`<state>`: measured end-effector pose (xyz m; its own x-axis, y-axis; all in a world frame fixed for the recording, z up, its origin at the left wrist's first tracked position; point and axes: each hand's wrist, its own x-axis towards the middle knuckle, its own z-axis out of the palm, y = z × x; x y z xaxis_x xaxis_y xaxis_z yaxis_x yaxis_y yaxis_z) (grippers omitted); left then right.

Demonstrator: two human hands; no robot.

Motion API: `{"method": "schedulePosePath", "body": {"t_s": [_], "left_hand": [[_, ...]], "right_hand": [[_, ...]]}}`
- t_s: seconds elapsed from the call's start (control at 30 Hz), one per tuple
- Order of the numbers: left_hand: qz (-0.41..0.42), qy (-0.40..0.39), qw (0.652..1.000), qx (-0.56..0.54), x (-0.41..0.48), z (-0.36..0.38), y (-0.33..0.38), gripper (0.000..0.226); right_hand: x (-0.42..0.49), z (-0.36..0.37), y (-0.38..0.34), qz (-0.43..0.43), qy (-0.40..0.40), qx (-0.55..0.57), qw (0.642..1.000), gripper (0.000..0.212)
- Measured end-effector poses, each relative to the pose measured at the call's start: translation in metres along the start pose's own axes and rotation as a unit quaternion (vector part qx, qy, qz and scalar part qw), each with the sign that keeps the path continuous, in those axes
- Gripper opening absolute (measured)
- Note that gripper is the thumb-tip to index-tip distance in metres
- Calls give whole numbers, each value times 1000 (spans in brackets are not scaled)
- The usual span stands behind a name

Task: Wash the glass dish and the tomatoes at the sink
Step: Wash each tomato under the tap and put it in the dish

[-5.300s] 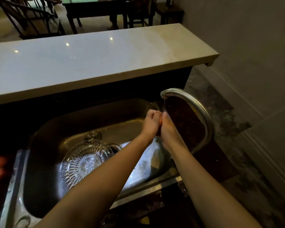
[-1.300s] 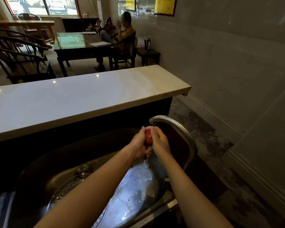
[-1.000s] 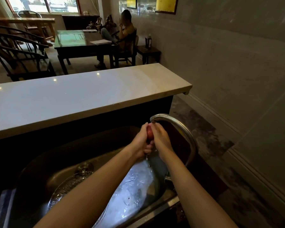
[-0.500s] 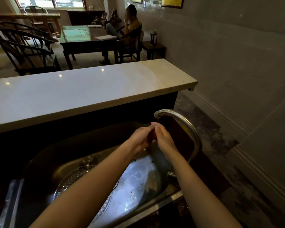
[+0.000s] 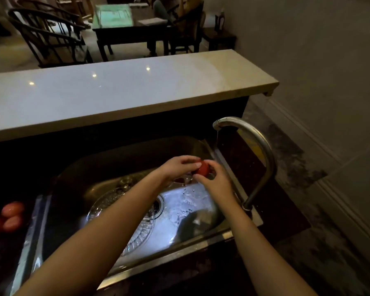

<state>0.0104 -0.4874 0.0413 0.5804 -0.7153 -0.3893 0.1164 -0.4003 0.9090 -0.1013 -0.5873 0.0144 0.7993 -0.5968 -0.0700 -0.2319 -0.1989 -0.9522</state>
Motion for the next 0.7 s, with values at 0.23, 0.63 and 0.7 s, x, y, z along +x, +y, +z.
{"method": "schedulePosePath", "body": {"t_s": [0.23, 0.63, 0.7], "left_hand": [[-44, 46, 997, 42, -29, -26, -41, 41], [-254, 24, 961, -107, -73, -42, -130, 16], [-288, 9, 952, -105, -83, -49, -146, 23]], "right_hand": [[-7, 49, 16, -13, -53, -46, 997, 37], [-20, 112, 43, 117, -298, -229, 919, 34], [-21, 126, 43, 130, -367, -247, 887, 28]]}}
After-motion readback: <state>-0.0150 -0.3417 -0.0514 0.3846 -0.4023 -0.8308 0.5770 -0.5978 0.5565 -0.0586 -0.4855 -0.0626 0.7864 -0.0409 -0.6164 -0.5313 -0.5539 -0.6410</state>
